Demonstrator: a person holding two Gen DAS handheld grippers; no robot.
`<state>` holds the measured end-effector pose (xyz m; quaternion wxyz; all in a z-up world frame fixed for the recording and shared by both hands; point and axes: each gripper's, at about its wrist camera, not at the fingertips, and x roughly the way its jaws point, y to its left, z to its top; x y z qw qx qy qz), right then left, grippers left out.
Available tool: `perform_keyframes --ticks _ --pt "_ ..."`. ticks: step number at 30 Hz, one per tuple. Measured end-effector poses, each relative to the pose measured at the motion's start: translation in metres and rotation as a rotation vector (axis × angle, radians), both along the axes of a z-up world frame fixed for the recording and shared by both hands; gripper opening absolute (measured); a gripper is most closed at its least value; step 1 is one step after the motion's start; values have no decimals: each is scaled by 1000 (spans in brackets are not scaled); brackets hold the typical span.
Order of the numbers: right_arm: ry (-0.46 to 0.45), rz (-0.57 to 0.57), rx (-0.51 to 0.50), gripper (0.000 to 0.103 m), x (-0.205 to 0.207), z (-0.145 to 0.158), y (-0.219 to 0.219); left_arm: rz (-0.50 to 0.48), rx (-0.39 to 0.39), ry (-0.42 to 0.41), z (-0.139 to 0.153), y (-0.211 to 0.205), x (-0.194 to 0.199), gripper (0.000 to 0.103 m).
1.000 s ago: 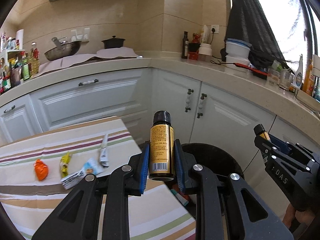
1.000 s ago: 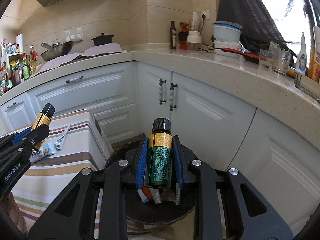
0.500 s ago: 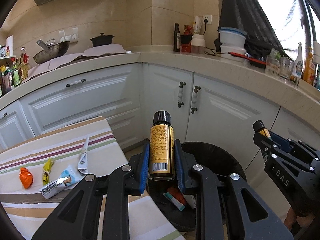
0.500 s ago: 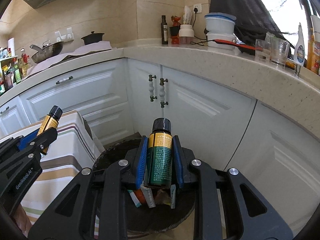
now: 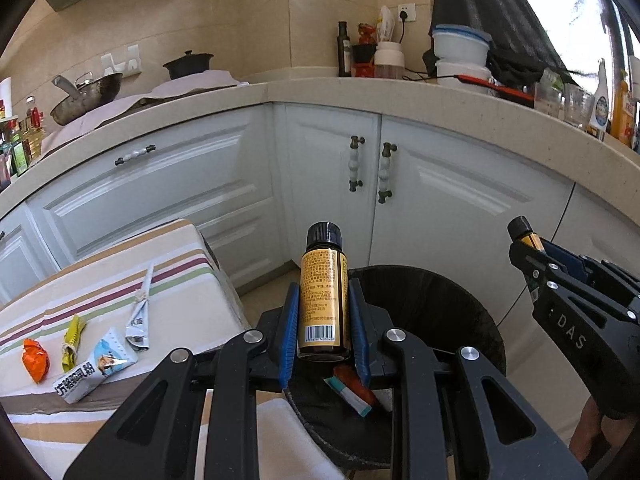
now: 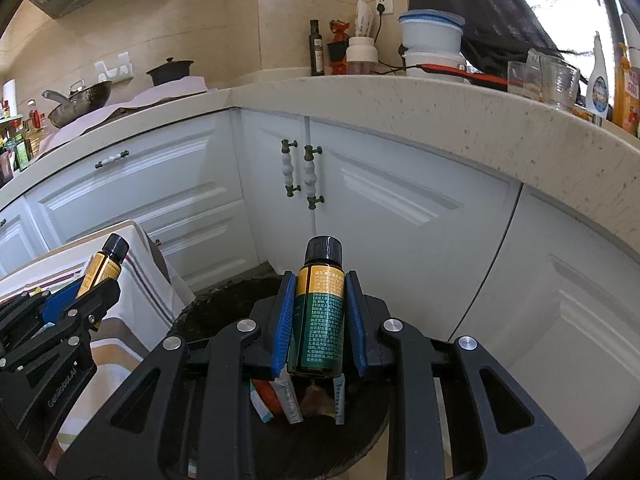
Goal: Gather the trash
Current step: 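Open both tools to drop the can and bottle into the bin, then move both open tools back over the table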
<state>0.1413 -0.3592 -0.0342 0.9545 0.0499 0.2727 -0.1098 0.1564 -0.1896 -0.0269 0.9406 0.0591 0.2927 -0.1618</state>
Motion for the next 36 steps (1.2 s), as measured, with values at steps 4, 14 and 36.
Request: perform_keyframes --ticks 4,14,36 --pt "10 -8 1 25 8 -5 -4 1 7 13 -5 -3 5 25" --pt "11 -29 -3 40 13 -10 -9 9 10 29 -10 -6 12 44" --pt "17 60 11 40 8 -2 41 142 18 -5 5 68 -13 62"
